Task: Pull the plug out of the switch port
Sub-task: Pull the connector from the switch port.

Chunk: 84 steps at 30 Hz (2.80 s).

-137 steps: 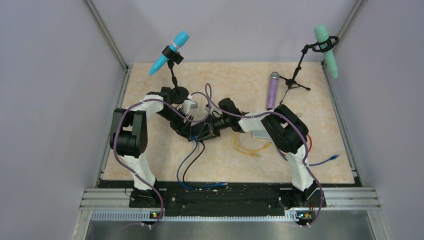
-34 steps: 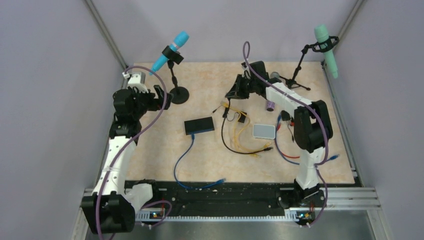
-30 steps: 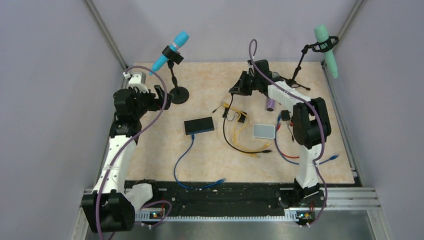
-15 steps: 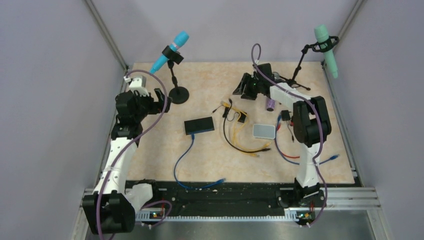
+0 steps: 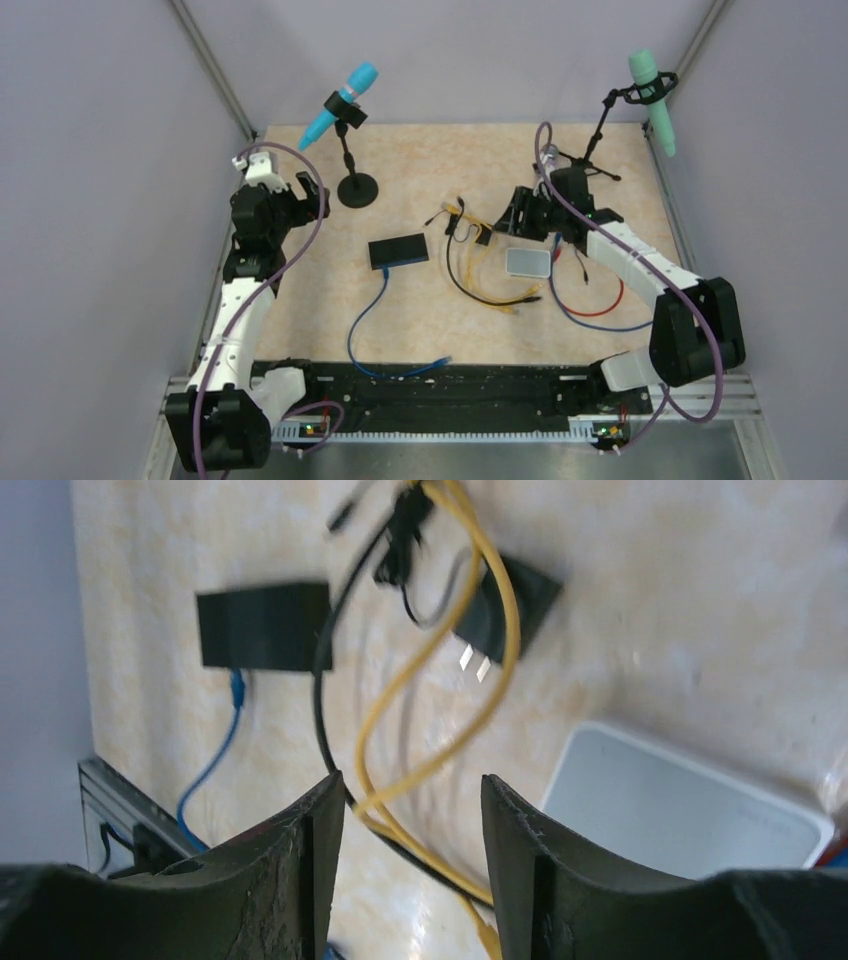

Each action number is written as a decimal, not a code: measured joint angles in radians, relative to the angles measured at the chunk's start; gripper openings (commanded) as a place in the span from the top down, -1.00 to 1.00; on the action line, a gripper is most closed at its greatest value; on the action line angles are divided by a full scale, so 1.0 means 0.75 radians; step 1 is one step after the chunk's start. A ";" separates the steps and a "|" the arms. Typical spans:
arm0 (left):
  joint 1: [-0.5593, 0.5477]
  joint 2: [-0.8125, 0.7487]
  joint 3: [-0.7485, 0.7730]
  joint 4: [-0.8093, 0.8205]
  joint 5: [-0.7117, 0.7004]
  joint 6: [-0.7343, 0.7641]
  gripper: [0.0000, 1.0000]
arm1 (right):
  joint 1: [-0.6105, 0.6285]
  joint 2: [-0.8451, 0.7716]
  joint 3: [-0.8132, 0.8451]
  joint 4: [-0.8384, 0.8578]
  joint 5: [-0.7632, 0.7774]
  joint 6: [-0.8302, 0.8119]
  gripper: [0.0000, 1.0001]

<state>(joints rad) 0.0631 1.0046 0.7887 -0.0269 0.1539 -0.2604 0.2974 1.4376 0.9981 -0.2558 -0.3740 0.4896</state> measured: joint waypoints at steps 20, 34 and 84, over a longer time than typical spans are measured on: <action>0.000 0.010 -0.032 0.058 -0.097 -0.067 -0.97 | 0.145 0.167 -0.278 -0.023 -0.054 0.010 0.41; 0.000 0.010 -0.056 0.115 -0.007 -0.038 -0.97 | 0.323 0.129 -0.389 0.062 0.019 0.144 0.42; 0.001 -0.010 -0.072 0.349 0.303 -0.382 -0.97 | 0.423 -0.361 -0.193 0.106 0.347 0.163 0.14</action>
<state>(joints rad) 0.0639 0.9974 0.7345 0.2352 0.3813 -0.5468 0.6147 1.1671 0.8532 -0.1764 -0.1139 0.6121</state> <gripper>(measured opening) 0.987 0.431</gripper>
